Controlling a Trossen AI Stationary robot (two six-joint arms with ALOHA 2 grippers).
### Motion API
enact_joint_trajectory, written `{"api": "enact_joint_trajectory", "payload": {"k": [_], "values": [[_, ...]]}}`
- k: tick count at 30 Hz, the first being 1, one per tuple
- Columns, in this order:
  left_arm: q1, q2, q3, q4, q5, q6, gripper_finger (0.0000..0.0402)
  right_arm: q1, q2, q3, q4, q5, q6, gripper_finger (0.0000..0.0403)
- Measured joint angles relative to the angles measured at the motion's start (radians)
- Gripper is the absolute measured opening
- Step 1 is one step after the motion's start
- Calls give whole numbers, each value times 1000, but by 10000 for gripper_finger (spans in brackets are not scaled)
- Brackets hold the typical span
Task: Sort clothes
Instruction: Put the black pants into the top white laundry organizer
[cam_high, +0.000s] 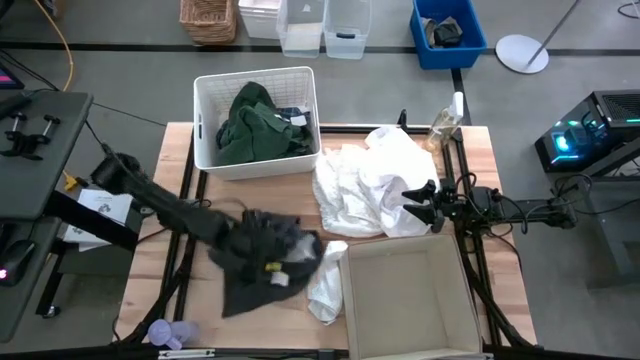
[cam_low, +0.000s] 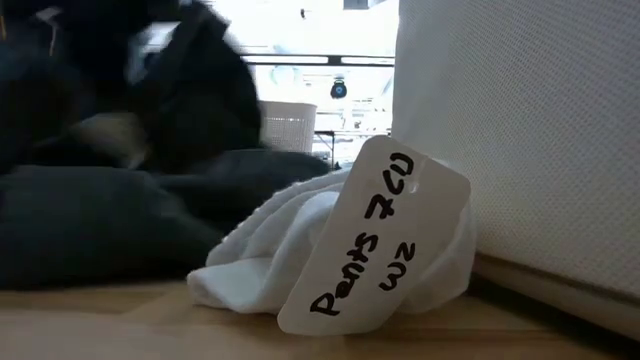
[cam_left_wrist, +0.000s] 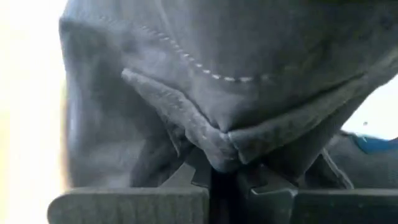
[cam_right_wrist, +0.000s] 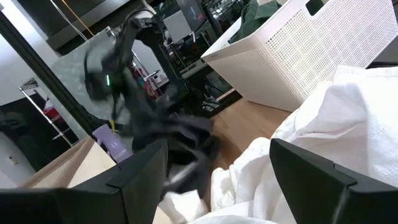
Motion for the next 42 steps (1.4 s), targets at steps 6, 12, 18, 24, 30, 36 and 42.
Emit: {"api": "enact_joint_trajectory", "payload": {"k": [6,12,18,24,30,36,42], "values": [[135,-205,257,-20,-67,197,1,0,1,0,0,0,0,279],[271,-297,580,242,-297,670,1,0,1,0,0,0,0,279],[454,-261,811,636,-325,1106,1,0,1,0,0,0,0,279],[600,-238,873,524,-329,1151,0,0,1,0,0,0,0,279],[727,-187,838,160,-317,879,0,0,1,0,0,0,0,279],[842,-143,623,92,-236,690,0,0,1,0,0,0,0,279],[1000,-59,473,160,-281,686,0,0,1,0,0,0,0,279]]}}
